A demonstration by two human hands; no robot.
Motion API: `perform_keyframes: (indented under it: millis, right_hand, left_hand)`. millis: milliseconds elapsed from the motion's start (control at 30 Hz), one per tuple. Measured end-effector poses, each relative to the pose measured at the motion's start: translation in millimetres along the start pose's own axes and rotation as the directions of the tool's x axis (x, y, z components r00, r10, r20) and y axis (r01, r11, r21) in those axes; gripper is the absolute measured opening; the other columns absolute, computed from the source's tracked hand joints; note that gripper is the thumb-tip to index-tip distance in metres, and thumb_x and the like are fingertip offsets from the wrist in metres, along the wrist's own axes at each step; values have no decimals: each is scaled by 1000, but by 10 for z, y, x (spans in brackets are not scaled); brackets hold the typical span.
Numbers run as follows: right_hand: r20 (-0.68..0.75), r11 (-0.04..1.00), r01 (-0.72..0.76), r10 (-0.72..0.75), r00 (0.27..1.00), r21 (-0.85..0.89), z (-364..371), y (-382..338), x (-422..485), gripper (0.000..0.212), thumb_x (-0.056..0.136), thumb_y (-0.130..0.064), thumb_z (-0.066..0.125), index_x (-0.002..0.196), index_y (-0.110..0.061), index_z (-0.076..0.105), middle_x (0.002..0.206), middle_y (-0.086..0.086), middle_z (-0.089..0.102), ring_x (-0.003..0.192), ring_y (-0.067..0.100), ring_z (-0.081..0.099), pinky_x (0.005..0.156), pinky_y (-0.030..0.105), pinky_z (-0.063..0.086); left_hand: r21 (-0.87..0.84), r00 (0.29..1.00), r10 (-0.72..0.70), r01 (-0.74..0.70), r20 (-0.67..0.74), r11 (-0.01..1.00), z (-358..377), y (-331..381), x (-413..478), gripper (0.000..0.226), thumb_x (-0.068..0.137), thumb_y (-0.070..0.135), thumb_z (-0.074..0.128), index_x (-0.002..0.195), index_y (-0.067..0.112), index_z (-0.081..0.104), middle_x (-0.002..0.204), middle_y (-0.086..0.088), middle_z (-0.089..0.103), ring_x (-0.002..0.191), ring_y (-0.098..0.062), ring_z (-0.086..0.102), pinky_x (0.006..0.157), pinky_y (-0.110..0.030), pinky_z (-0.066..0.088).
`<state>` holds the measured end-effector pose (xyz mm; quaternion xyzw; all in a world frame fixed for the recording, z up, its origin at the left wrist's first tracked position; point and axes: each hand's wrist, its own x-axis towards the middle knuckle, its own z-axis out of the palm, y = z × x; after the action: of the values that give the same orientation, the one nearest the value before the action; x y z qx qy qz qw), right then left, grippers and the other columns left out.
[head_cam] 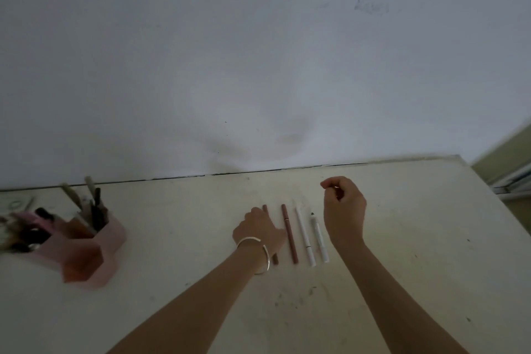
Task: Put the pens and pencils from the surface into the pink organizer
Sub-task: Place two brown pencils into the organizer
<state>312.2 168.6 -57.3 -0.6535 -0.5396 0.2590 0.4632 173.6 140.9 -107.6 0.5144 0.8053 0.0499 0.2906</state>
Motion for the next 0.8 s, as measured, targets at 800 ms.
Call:
perform_keyframes:
  millis: [800]
  right_hand:
    - [12,849,442,-465,885,290,929,-1383,-306,51,85,-7,59,128,-30,47,78,-12,61,70,6,61,68,8,47]
  left_hand:
    - [-105,645,231,-438,-728,893,-2974,-1576,-639,51,83,8,65,123,20,36,72,-1,63,56,-16,65,49,-26,57]
